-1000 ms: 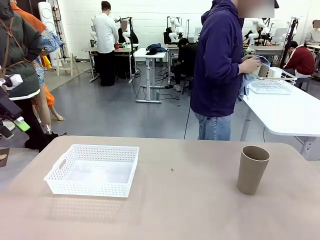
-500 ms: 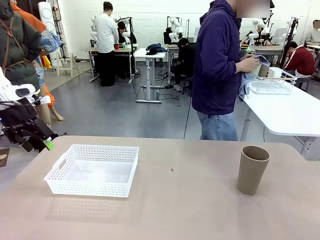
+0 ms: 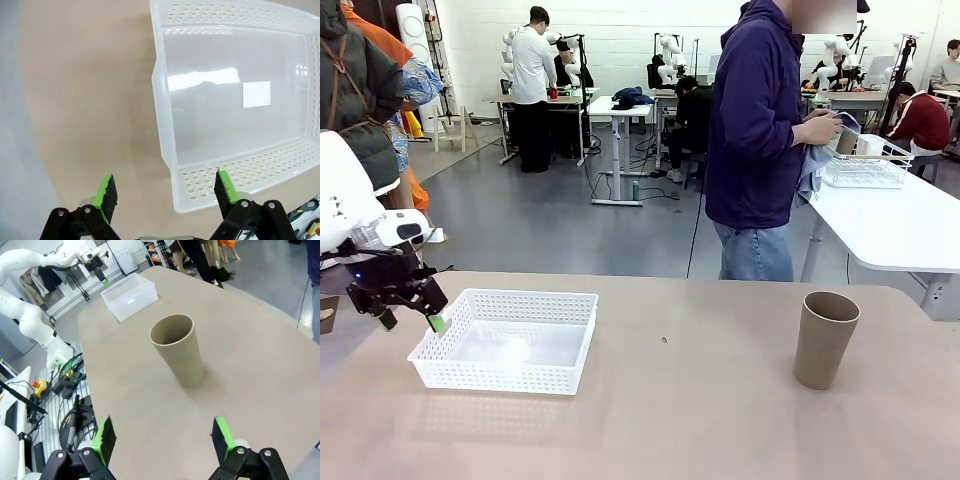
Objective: Clean and organize the cups into the basket.
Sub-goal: Pick up the Organizing basket and move it to the center of the table, then pick up the Reusable plastic cup from the right side of the table and place it inside the Organizing basket.
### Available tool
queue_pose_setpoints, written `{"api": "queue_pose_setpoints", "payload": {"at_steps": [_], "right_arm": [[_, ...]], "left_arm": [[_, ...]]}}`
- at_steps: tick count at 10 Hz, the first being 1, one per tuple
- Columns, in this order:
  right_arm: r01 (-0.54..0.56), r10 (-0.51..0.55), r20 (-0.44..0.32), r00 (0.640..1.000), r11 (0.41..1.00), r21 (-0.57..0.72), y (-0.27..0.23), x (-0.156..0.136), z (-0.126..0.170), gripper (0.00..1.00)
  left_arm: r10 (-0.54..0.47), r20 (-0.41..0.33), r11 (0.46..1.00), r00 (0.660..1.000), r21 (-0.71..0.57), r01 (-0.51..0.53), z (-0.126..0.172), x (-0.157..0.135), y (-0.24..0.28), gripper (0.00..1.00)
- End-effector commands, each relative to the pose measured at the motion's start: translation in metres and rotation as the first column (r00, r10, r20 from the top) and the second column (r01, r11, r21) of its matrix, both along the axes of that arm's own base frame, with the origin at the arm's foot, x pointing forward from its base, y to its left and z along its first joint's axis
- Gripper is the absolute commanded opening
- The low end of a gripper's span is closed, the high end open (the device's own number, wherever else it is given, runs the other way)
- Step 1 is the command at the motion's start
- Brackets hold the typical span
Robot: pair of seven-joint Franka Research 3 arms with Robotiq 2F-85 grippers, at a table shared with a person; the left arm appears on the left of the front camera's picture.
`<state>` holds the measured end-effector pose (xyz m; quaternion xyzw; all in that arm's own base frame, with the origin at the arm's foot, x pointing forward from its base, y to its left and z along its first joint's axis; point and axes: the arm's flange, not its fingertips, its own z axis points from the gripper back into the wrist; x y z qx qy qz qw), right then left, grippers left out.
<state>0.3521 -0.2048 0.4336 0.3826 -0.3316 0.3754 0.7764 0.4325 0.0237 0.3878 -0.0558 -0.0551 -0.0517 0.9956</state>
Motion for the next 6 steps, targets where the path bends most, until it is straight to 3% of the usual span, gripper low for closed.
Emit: {"api": "queue_pose_setpoints", "payload": {"at_steps": [1, 6], "right_arm": [[0.002, -0.002, 0.005, 1.0, 1.0, 0.002, 0.0001, 0.0005, 0.0019, 1.0], [0.002, -0.002, 0.005, 1.0, 1.0, 0.002, 0.0001, 0.0005, 0.0019, 1.0]], "left_arm": [[0.032, 0.018, 0.999, 0.999, -0.01, -0.032, -0.001, -0.0052, -0.0087, 1.0], [0.0, 0.0, 1.0, 1.0, 0.0, 0.0, 0.0, 0.0, 0.0, 1.0]]}}
